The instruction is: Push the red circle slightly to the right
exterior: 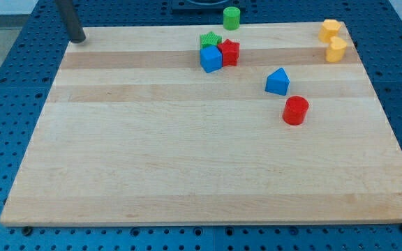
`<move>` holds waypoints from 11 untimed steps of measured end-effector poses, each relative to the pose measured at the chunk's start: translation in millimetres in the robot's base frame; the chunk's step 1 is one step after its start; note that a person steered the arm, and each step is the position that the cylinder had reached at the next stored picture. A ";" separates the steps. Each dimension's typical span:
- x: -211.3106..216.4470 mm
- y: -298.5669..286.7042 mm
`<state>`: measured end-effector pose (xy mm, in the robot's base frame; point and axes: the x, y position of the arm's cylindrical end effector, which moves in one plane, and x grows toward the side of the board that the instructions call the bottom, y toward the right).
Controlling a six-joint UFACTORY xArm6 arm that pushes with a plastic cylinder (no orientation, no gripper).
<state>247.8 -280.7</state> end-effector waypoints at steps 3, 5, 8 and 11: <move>17.1 155.9; 21.5 247.3; 144.5 238.4; 190.1 396.8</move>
